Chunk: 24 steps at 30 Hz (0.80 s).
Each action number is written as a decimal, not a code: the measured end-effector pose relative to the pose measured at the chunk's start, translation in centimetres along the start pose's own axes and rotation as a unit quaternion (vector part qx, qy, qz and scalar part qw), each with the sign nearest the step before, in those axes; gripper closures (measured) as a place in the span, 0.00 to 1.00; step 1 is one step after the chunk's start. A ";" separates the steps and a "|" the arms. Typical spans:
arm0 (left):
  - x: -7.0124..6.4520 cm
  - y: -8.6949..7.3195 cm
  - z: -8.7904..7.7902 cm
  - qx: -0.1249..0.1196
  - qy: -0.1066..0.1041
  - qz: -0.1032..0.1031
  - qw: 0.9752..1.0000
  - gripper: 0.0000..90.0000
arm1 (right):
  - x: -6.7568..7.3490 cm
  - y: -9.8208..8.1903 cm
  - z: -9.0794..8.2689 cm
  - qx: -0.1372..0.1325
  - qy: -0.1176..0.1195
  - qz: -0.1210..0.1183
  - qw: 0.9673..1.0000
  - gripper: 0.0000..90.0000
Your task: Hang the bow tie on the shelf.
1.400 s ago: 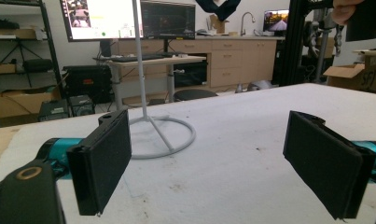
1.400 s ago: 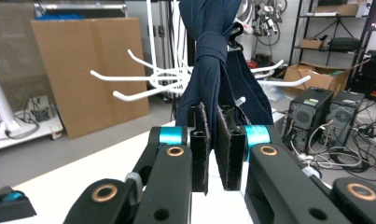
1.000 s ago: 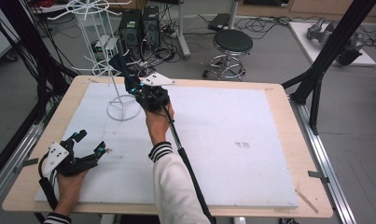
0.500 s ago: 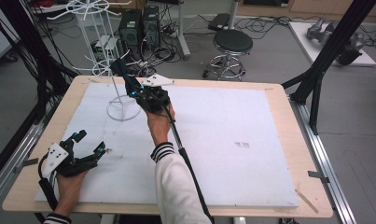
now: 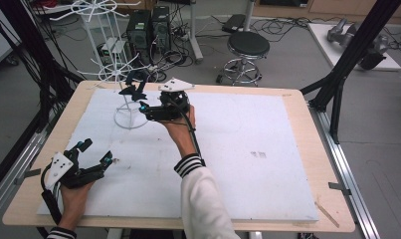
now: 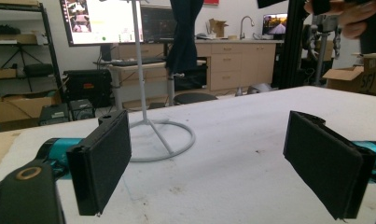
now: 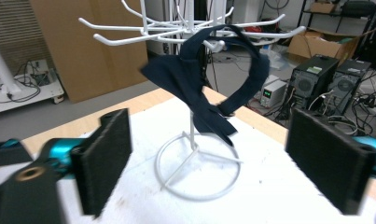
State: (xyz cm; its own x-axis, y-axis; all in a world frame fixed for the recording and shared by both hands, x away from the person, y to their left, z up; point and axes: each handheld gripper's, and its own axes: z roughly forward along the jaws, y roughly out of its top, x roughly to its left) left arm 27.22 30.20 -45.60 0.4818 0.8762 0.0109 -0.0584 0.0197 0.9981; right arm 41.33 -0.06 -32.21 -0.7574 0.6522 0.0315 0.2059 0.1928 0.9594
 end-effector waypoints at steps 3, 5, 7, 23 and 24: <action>0.0 0.0 0.0 0.002 0.000 -0.001 1.000 0.17 | -0.5 -0.3 -2.1 -0.005 0.014 -0.004 1.000 0.13; 0.0 0.0 0.0 0.002 -0.002 0.002 1.000 0.17 | -0.9 -0.7 -4.0 -0.008 0.021 -0.016 1.000 0.13; 0.0 0.0 -0.1 -0.002 -0.003 0.004 1.000 0.17 | -1.6 -1.5 -6.5 -0.006 0.017 -0.029 0.999 0.13; -0.1 0.0 -0.1 -0.005 0.000 0.005 1.000 0.17 | -6.5 -10.6 -25.5 -0.059 -0.105 -0.019 0.993 0.13; -0.1 0.0 -0.1 -0.005 0.000 0.006 1.000 0.17 | -6.6 -11.3 -26.1 -0.064 -0.111 -0.021 0.992 0.13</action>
State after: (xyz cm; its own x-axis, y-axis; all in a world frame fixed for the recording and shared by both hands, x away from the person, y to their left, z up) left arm 27.06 30.21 -45.64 0.4816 0.8761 0.0222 -0.0725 0.0145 0.9973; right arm 27.81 -25.71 -35.97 -0.6064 0.7930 -0.0584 0.0852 0.1378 0.9868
